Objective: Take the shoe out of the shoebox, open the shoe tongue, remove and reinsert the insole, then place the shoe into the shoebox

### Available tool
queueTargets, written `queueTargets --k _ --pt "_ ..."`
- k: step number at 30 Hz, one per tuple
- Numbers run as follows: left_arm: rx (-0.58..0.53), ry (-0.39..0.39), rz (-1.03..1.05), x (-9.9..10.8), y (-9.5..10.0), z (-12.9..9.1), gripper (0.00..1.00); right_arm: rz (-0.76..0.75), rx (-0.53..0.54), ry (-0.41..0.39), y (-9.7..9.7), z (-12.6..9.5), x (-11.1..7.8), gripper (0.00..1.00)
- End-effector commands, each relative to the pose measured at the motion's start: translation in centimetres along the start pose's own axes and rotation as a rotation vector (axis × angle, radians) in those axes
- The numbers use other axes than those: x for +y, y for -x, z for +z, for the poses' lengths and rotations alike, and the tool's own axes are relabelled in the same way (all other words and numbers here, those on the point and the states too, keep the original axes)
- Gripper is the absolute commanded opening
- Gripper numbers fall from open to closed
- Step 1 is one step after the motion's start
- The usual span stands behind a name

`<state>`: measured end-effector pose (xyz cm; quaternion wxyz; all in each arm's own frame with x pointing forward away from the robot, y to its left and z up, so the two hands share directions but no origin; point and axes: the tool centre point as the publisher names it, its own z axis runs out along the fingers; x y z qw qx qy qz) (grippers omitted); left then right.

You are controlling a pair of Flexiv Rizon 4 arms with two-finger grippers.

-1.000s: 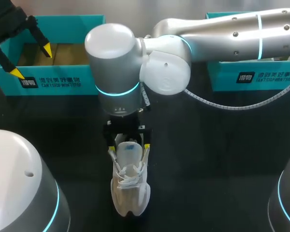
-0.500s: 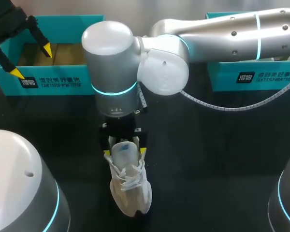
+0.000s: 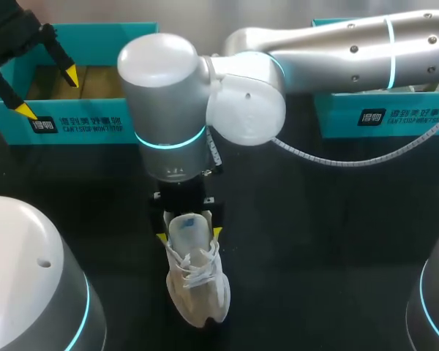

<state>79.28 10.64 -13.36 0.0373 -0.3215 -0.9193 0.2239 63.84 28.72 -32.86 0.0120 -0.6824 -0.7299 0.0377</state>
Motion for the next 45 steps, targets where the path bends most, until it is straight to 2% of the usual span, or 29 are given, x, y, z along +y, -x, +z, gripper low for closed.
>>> queueTargets --k 1,8,23,24,26,27,28,29,34,45 --pt "0.004 0.001 0.000 0.1 0.1 -0.1 1.00 0.338 -0.009 0.014 -0.3 -0.4 -1.1 1.00" --pt "0.004 0.001 0.000 0.1 0.1 -0.1 1.00 0.335 -0.003 0.020 -0.5 -1.0 -2.5 1.00" --pt "0.004 0.001 0.000 0.1 0.1 -0.1 1.00 0.268 -0.008 0.029 -1.9 -4.1 -6.4 0.99" --pt "0.004 0.001 0.000 0.1 0.1 -0.1 1.00 0.264 -0.009 0.027 -2.0 -4.2 -6.7 0.91" --pt "0.004 0.001 0.000 0.1 0.1 -0.1 1.00 0.251 -0.003 0.035 -2.0 -4.4 -7.1 0.83" --pt "0.004 0.001 0.000 0.1 0.1 -0.1 1.00 0.250 -0.003 0.036 -2.1 -4.5 -7.2 0.73" --pt "0.004 0.001 0.000 0.1 0.1 -0.1 1.00 0.249 -0.003 0.035 -2.2 -4.6 -7.3 0.58" --pt "0.004 0.001 0.000 0.1 0.1 -0.1 1.00 0.245 -0.003 0.037 -2.2 -4.7 -7.4 0.48" --pt "0.004 0.001 0.000 0.1 0.1 -0.1 1.00 0.225 -0.012 0.049 -2.7 -5.2 -7.4 0.42" --pt "0.004 0.001 0.000 0.1 0.1 -0.1 1.00 0.171 -0.014 0.054 -2.9 -5.1 -6.3 0.39"
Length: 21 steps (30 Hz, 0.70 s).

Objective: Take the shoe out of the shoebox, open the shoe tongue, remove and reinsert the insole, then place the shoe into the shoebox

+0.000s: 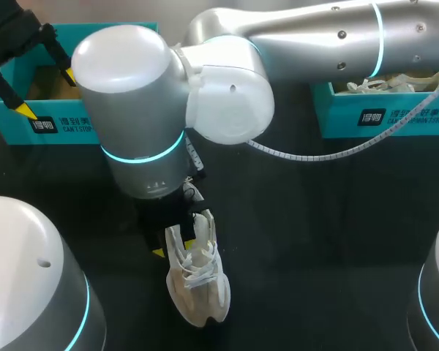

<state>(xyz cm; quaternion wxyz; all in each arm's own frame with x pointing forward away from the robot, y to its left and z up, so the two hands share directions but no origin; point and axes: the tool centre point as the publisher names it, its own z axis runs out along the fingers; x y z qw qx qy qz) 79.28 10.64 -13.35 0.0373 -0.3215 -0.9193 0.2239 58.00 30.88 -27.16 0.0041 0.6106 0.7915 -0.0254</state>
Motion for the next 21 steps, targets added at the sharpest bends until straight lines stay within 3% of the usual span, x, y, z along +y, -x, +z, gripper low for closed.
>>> queueTargets --k 1,16,21 --pt "0.004 0.001 0.000 0.1 0.1 -0.1 1.00 0.355 -0.008 0.008 -0.6 0.4 0.0 0.39" --pt "0.004 0.001 0.000 0.1 0.1 -0.1 1.00 0.294 -0.029 0.030 1.9 4.0 3.6 0.38" --pt "0.004 0.001 0.000 0.1 0.1 -0.1 1.00 0.284 -0.033 0.021 2.5 5.2 4.7 0.31"
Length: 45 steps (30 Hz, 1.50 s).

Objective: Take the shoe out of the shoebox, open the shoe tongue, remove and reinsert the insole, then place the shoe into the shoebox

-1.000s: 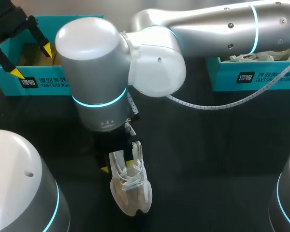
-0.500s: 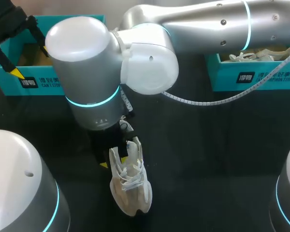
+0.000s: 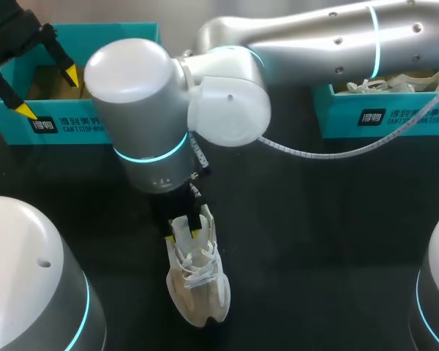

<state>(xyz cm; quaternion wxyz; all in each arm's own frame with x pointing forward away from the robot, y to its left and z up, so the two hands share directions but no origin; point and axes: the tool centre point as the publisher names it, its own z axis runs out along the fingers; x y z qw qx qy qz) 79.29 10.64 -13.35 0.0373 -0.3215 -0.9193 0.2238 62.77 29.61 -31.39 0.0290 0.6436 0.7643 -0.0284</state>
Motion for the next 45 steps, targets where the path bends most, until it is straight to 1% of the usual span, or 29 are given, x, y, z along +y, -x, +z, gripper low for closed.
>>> queueTargets --k 1,5,11,13,18,21,29,32,34,39,41,45 --pt "0.004 0.001 0.000 0.1 0.1 -0.1 1.00 0.193 0.006 -0.007 0.2 1.1 0.4 0.29" --pt "0.004 0.001 0.000 0.1 0.1 -0.1 1.00 0.191 0.004 -0.015 0.6 1.8 1.0 0.29" --pt "0.004 0.001 0.000 0.1 0.1 -0.1 1.00 0.177 0.048 -0.022 0.4 3.6 2.3 0.29" --pt "0.004 0.001 0.000 0.1 0.1 -0.1 1.00 0.180 0.041 -0.024 0.1 3.1 2.2 0.29" --pt "0.004 0.001 0.000 0.1 0.1 -0.1 1.00 0.191 -0.022 -0.027 -0.4 0.5 0.9 0.29" --pt "0.004 0.001 0.000 0.1 0.1 -0.1 1.00 0.188 -0.031 -0.033 -0.5 0.4 0.8 0.29" --pt "0.004 0.001 0.000 0.1 0.1 -0.1 1.00 0.145 0.049 -0.017 0.6 3.9 2.0 0.29" --pt "0.004 0.001 0.000 0.1 0.1 -0.1 1.00 0.143 0.063 -0.018 0.9 4.5 2.2 0.29" --pt "0.004 0.001 0.000 0.1 0.1 -0.1 1.00 0.134 0.056 -0.019 0.9 4.0 2.2 0.31" --pt "0.004 0.001 0.000 0.1 0.1 -0.1 1.00 0.098 -0.002 -0.021 0.7 1.1 2.1 0.33" --pt "0.004 0.001 0.000 0.1 0.1 -0.1 1.00 0.062 -0.015 -0.018 0.7 -0.1 2.2 0.33" --pt "0.004 0.001 0.000 0.1 0.1 -0.1 1.00 -0.027 -0.037 -0.013 0.9 -1.8 2.6 0.35"
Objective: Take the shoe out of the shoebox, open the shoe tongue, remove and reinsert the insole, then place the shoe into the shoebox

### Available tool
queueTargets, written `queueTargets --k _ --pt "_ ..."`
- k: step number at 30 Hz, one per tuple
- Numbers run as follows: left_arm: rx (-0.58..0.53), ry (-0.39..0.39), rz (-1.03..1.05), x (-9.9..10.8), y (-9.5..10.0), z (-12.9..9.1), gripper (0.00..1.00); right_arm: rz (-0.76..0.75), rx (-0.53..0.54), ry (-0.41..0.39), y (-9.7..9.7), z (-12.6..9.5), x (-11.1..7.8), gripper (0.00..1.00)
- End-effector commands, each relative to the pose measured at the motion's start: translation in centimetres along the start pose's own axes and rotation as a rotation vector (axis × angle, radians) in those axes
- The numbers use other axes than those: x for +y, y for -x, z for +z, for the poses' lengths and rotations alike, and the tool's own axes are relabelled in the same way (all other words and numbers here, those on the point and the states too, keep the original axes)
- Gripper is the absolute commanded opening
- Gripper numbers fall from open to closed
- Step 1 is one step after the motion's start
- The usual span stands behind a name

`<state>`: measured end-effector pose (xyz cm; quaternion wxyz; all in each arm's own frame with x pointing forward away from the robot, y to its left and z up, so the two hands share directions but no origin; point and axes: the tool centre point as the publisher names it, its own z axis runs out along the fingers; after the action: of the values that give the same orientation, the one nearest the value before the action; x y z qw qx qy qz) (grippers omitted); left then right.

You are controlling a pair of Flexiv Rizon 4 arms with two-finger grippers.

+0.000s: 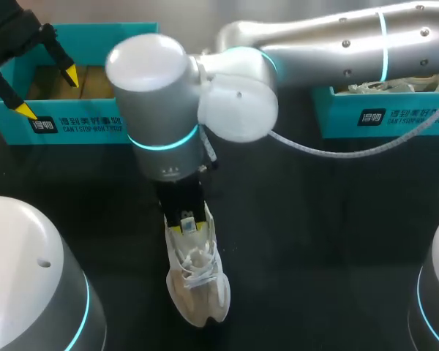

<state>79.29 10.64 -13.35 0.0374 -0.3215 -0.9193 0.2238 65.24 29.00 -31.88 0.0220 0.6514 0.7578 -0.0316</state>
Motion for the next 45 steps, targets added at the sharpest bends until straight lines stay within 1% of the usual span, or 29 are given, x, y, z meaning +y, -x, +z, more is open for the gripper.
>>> queueTargets --k 1,3,4,5,6,7,8,12,14,18,20,33,35,38,40,41,43,44,45 --pt "0.004 0.001 0.000 0.1 0.1 -0.1 1.00 -0.084 -0.051 0.010 0.0 -3.0 0.3 0.36" --pt "0.004 0.001 0.000 0.1 0.1 -0.1 1.00 -0.135 -0.068 0.013 0.4 -3.7 0.3 0.38" --pt "0.004 0.001 0.000 0.1 0.1 -0.1 1.00 -0.169 -0.072 0.014 0.6 -4.0 0.3 0.42" --pt "0.004 0.001 0.000 0.1 0.1 -0.1 1.00 -0.197 -0.081 0.018 0.9 -4.3 0.2 0.48" --pt "0.004 0.001 0.000 0.1 0.1 -0.1 1.00 -0.219 -0.087 0.019 1.0 -4.5 0.2 0.58" --pt "0.004 0.001 0.000 0.1 0.1 -0.1 1.00 -0.270 -0.093 0.022 1.4 -4.8 0.1 0.87" --pt "0.004 0.001 0.000 0.1 0.1 -0.1 1.00 -0.310 -0.097 0.026 1.7 -5.0 0.1 1.00" --pt "0.004 0.001 0.000 0.1 0.1 -0.1 1.00 -0.470 -0.153 0.055 2.6 -5.6 0.1 1.00" --pt "0.004 0.001 0.000 0.1 0.1 -0.1 1.00 -0.560 -0.176 0.097 2.9 -5.9 0.3 1.00" --pt "0.004 0.001 0.000 0.1 0.1 -0.1 1.00 -0.750 -0.191 0.152 3.6 -6.0 1.4 1.00" --pt "0.004 0.001 0.000 0.1 0.1 -0.1 1.00 -0.838 -0.177 0.180 3.7 -6.2 2.2 1.00" --pt "0.004 0.001 0.000 0.1 0.1 -0.1 1.00 -0.838 -0.177 0.180 3.7 -6.2 2.2 1.00" --pt "0.004 0.001 0.000 0.1 0.1 -0.1 1.00 -0.897 -0.218 0.179 3.3 -5.8 2.3 1.00" --pt "0.004 0.001 0.000 0.1 0.1 -0.1 1.00 -0.977 -0.259 0.218 2.7 -5.9 2.7 1.00" --pt "0.004 0.001 0.000 0.1 0.1 -0.1 1.00 -1.061 -0.280 0.233 2.2 -6.0 3.3 1.00" --pt "0.004 0.001 0.000 0.1 0.1 -0.1 1.00 -1.079 -0.282 0.244 2.1 -6.0 3.5 1.00" --pt "0.004 0.001 0.000 0.1 0.1 -0.1 1.00 -1.144 -0.301 0.241 1.8 -5.9 4.1 1.00" --pt "0.004 0.001 0.000 0.1 0.1 -0.1 1.00 -1.194 -0.302 0.252 1.6 -5.8 4.4 1.00" --pt "0.004 0.001 0.000 0.1 0.1 -0.1 1.00 -1.276 -0.295 0.269 1.4 -5.7 4.7 1.00"
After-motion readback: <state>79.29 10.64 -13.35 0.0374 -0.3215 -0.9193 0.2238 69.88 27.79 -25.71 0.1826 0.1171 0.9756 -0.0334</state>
